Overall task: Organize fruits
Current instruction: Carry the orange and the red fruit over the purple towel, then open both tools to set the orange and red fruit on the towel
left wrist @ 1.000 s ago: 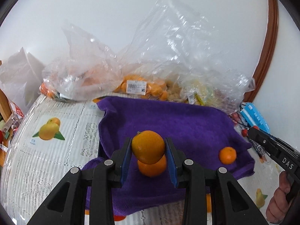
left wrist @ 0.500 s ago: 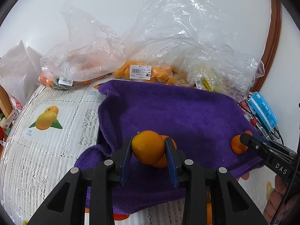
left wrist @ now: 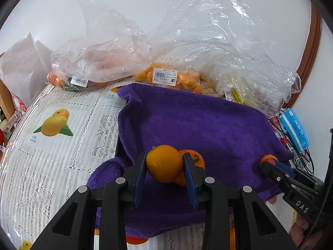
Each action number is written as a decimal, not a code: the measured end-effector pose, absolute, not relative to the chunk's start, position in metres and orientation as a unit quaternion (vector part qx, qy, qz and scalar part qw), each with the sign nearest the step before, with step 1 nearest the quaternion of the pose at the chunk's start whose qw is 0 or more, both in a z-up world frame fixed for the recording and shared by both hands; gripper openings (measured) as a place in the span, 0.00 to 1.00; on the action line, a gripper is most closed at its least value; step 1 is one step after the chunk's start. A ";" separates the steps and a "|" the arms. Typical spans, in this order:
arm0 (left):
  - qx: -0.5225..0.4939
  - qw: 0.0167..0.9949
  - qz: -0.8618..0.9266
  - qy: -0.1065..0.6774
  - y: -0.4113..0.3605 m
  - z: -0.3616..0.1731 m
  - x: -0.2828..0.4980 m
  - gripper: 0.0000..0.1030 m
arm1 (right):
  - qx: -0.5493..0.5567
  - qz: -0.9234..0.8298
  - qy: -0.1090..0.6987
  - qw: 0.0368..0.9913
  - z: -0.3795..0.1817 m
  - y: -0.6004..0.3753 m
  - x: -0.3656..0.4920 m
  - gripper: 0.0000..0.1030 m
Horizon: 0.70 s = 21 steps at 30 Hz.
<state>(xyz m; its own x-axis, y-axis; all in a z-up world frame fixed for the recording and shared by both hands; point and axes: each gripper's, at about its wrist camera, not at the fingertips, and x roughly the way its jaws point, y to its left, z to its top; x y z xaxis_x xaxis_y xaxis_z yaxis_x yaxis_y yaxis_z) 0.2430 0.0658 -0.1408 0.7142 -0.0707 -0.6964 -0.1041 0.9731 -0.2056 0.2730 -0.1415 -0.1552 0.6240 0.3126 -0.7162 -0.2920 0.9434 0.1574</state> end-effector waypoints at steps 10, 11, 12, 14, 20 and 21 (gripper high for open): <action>-0.127 0.916 -0.003 0.380 0.066 -0.141 0.243 0.32 | 0.001 0.172 0.413 0.894 -0.162 -0.136 0.277 0.25; -0.130 0.916 -0.006 0.380 0.066 -0.141 0.243 0.31 | 0.000 0.173 0.414 0.894 -0.162 -0.135 0.277 0.25; -0.131 0.915 -0.008 0.382 0.066 -0.140 0.244 0.31 | -0.001 0.173 0.414 0.894 -0.163 -0.135 0.277 0.25; -0.132 0.914 -0.011 0.382 0.066 -0.140 0.243 0.31 | -0.004 0.171 0.417 0.893 -0.164 -0.134 0.277 0.25; -0.123 0.919 -0.015 0.375 0.063 -0.138 0.241 0.32 | -0.016 0.174 0.416 0.892 -0.166 -0.130 0.275 0.25; -0.122 0.919 -0.016 0.375 0.063 -0.138 0.241 0.33 | -0.017 0.174 0.417 0.892 -0.166 -0.130 0.275 0.25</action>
<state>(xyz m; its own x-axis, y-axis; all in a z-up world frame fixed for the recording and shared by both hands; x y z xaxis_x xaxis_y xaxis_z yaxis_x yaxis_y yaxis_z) 0.2407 0.0630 -0.1376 0.7185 -0.1213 -0.6848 -0.0622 0.9695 -0.2371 0.2753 -0.1296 -0.1663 0.5912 0.2974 -0.7497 -0.3251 0.9386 0.1160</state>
